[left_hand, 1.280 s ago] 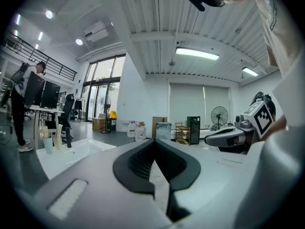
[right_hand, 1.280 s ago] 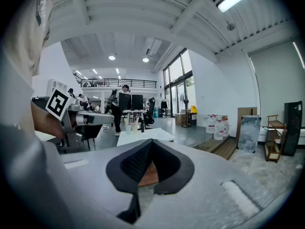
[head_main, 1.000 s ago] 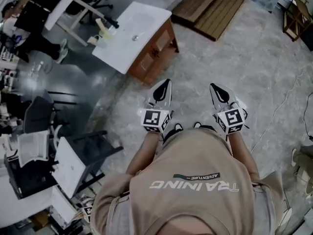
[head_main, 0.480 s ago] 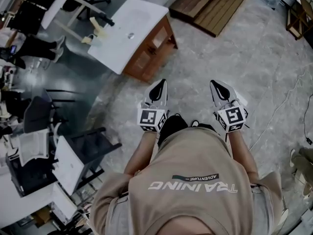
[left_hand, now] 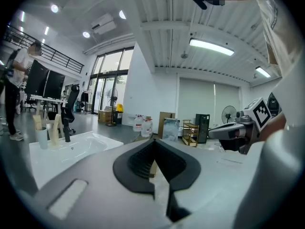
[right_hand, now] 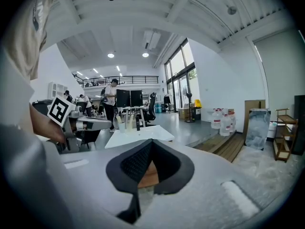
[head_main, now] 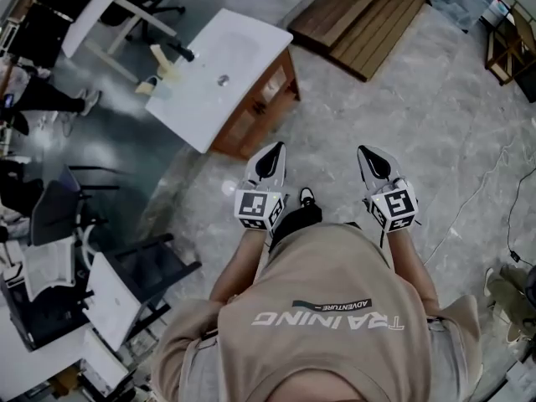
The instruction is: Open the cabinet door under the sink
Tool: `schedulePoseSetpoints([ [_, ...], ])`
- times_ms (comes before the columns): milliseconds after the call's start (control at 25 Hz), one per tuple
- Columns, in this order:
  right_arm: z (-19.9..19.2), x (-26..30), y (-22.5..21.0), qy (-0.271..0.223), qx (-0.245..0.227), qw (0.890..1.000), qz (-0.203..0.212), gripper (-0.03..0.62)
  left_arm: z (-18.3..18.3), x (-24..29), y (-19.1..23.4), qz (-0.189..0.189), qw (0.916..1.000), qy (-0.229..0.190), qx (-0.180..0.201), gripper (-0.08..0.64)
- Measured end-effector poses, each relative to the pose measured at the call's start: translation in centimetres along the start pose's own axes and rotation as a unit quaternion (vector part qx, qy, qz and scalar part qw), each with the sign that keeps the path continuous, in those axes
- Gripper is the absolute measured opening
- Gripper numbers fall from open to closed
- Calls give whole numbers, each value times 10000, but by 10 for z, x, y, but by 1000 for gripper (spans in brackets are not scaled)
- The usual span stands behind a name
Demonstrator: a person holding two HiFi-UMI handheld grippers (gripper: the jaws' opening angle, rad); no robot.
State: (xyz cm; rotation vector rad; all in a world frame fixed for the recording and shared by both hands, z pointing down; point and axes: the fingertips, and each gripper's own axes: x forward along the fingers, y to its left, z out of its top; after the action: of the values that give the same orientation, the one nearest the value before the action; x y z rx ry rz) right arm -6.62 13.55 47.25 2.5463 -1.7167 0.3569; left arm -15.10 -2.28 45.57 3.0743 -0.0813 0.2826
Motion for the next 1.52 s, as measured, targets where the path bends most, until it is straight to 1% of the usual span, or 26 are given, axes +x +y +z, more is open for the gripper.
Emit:
schedulePoseSetpoints([
  [200, 18, 45, -15, 31, -1, 9999, -100, 2, 1, 29, 42, -37, 9999, 13, -164, 17],
  [480, 26, 88, -36, 43, 87, 9998, -145, 2, 9, 59, 91, 128, 9998, 21, -165, 17],
  [640, 35, 106, -54, -2, 34, 9999, -125, 2, 10, 80, 106, 220, 9995, 157, -170, 17],
  [760, 35, 115, -74, -6, 55, 10000, -60, 2, 14, 102, 103, 277, 9993, 236, -74, 17],
  [880, 35, 128, -98, -54, 13, 9999, 84, 0, 17, 129, 99, 405, 9988, 275, 4, 17],
  [1000, 40, 144, -123, -105, -62, 9994, 311, 2, 22, 156, 95, 582, 9977, 341, -2, 17],
  [1240, 60, 174, -174, -244, -191, 9968, 742, 2, 42, 205, 84, 869, 9958, 267, 34, 17],
  [1400, 58, 186, -189, -177, -129, 9941, 1066, 2, 48, 216, 84, 1242, 9920, 224, 5, 17],
  [1520, 55, 204, -189, -68, -169, 9906, 1355, 2, 50, 214, 92, 1561, 9875, 192, -59, 17],
])
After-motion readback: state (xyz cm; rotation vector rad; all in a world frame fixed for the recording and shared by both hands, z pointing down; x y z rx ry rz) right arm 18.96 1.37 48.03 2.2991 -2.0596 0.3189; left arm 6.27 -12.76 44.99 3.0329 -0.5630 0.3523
